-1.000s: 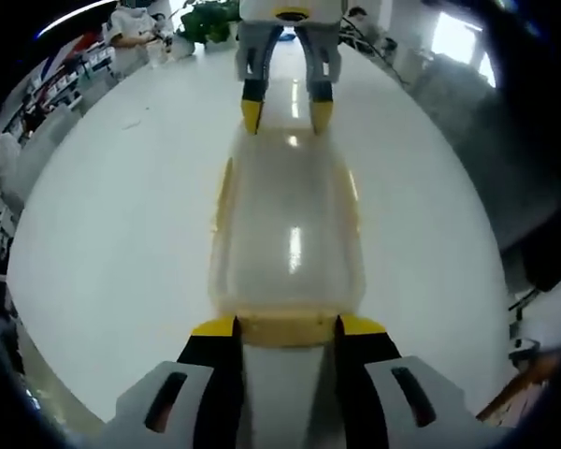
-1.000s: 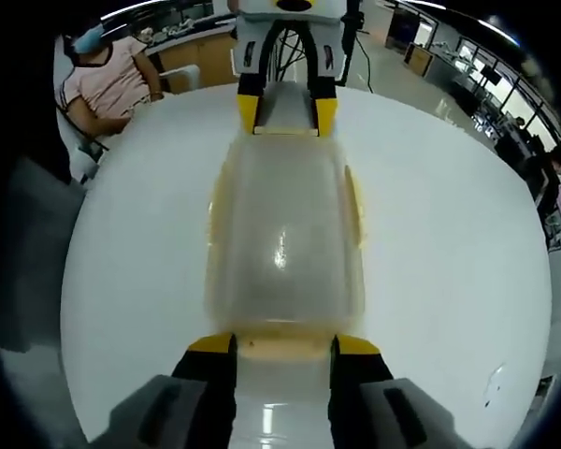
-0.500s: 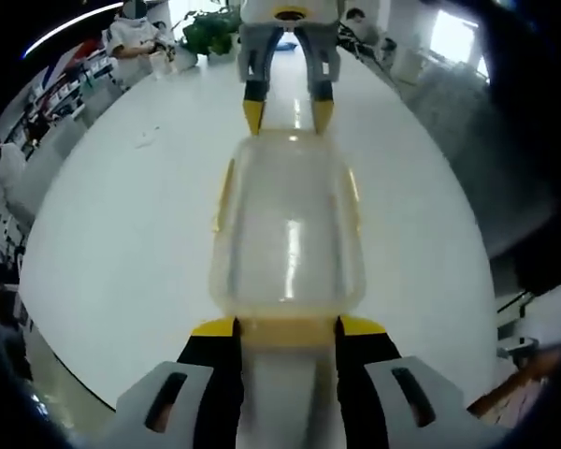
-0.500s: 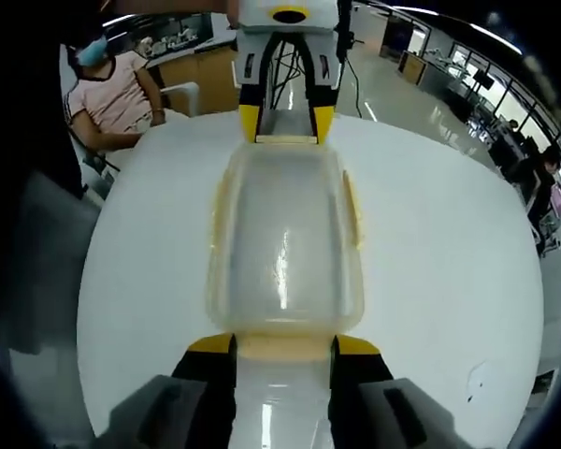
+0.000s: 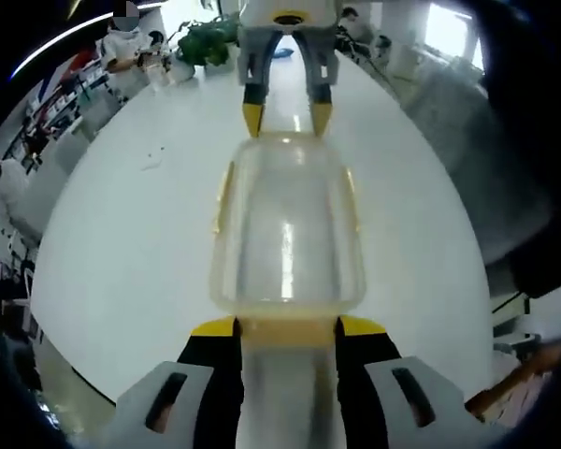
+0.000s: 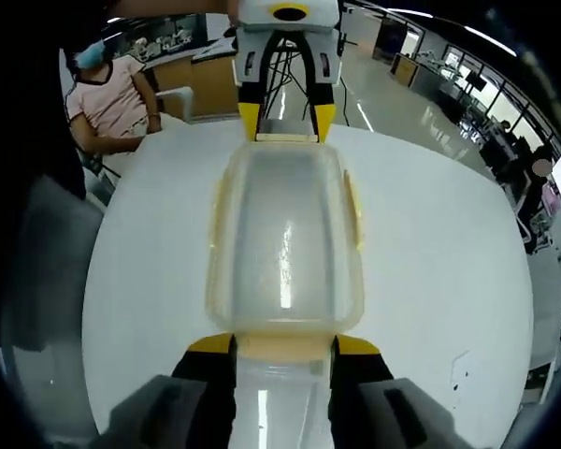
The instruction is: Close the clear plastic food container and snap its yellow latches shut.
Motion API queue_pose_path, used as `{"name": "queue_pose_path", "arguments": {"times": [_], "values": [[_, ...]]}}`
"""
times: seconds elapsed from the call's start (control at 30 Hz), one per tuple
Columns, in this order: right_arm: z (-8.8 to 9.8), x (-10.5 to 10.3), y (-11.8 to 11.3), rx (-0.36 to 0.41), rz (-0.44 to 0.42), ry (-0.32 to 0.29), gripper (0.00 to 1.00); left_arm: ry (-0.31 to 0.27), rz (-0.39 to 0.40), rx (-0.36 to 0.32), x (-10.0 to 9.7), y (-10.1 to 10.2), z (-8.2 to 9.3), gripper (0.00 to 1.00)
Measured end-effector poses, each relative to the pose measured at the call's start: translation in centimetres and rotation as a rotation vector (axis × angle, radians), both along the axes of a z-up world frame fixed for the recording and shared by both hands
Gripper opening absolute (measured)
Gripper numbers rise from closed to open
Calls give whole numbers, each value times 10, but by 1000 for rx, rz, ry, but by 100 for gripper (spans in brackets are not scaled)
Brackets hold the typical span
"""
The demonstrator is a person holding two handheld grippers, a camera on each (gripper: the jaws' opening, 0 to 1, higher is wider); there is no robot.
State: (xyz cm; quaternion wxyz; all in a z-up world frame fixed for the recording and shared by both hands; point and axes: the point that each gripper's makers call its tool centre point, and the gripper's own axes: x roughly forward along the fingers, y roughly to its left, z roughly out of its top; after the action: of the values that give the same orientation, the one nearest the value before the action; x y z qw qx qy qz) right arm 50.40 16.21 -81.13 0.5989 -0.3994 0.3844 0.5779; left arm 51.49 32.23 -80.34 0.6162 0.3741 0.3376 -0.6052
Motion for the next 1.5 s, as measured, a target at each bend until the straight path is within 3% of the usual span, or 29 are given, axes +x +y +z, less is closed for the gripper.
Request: {"name": "queue_pose_path", "arguments": {"times": [0.27, 0.5, 1.07, 1.5], "values": [[7, -2, -17, 7, -17, -10, 36, -17, -11, -2, 3, -18, 7, 35], [9, -9, -40, -5, -36, -8, 36, 5, -30, -10, -3, -42, 10, 34], [20, -15, -82, -27, -93, 0, 36, -31, -90, -22, 2, -84, 19, 34], [16, -22, -110, -32, -119, 4, 36, -36, -104, -4, -3, -112, 14, 35]]}}
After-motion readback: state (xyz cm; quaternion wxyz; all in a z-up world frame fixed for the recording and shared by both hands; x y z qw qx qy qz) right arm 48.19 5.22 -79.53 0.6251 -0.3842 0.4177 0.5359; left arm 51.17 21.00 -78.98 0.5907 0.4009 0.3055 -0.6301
